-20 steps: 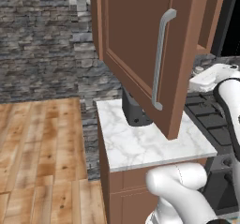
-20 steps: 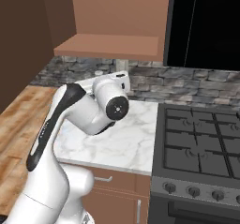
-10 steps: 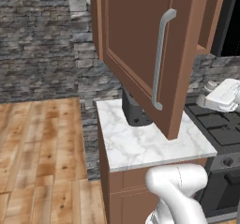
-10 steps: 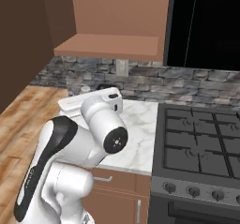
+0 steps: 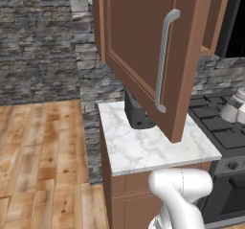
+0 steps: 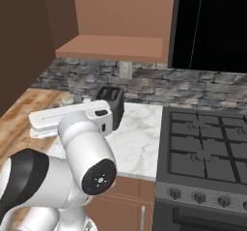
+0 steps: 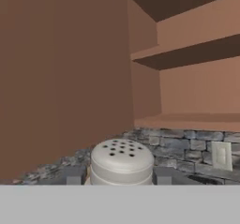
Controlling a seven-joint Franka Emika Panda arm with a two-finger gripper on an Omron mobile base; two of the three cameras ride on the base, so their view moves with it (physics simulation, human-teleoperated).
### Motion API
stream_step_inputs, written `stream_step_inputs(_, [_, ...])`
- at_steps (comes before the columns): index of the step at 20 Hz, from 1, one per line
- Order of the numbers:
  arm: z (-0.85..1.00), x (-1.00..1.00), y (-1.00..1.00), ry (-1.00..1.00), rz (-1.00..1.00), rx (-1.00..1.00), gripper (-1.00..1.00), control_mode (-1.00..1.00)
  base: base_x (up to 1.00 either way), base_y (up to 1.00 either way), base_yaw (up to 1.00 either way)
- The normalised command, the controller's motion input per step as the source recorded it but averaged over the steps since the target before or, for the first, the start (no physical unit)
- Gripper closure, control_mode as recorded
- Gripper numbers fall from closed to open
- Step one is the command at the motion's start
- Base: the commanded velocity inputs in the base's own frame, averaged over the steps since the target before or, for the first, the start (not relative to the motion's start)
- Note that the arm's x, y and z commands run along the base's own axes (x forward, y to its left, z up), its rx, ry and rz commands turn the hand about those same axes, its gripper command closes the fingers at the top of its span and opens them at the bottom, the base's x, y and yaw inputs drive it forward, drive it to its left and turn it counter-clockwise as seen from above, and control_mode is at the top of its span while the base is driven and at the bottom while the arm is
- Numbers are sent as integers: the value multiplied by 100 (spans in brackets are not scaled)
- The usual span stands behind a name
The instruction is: Retrieve the shaker from the cabinet and place it next the steak on a plate on the dining table.
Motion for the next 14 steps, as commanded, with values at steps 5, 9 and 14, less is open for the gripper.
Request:
stream_step_inputs(5, [0, 0, 0, 0, 0, 0, 100, 100, -100, 34, -2])
stream_step_inputs(9, [0, 0, 0, 0, 0, 0, 100, 100, -47, 5, -66])
stream_step_inputs(14, [0, 0, 0, 0, 0, 0, 100, 100, 0, 0, -100])
